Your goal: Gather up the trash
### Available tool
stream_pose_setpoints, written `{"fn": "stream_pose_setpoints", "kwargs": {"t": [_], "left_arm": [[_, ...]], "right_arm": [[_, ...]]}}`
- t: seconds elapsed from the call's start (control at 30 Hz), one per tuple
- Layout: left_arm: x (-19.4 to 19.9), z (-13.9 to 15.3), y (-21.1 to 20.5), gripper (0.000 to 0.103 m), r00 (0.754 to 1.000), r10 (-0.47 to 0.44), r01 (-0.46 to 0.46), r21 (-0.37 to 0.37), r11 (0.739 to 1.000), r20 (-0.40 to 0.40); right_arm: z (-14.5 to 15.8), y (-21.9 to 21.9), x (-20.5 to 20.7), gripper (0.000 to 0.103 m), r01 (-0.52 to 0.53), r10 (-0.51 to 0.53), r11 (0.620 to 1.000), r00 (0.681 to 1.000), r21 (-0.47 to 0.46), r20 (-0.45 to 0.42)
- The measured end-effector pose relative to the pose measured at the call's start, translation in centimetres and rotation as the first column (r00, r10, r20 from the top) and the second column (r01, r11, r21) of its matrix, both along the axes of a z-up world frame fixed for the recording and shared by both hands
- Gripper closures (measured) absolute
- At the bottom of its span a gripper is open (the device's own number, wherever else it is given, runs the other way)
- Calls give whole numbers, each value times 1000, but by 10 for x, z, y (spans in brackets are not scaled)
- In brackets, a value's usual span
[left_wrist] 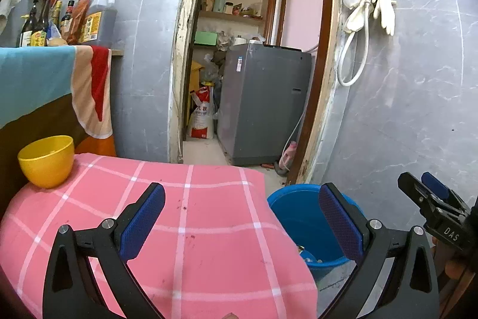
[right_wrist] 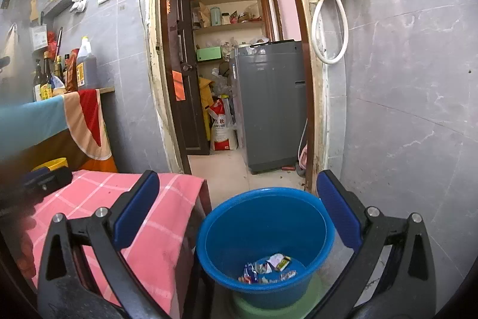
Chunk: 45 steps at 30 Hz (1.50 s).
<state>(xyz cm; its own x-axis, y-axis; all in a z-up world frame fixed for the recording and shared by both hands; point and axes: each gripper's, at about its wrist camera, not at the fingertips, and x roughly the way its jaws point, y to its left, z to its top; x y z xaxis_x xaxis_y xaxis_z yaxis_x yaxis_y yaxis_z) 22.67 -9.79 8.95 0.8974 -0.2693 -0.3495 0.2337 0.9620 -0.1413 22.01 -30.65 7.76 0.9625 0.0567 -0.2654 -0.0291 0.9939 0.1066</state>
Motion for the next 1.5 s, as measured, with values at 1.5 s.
{"fn": "stream_pose_setpoints", "kwargs": {"t": [1.5], "left_arm": [[-199, -68, 49, 2, 968, 219, -223, 15, 975, 121]], "right_arm": [[-49, 75, -190, 0, 33, -13, 990, 989, -137, 145]]}}
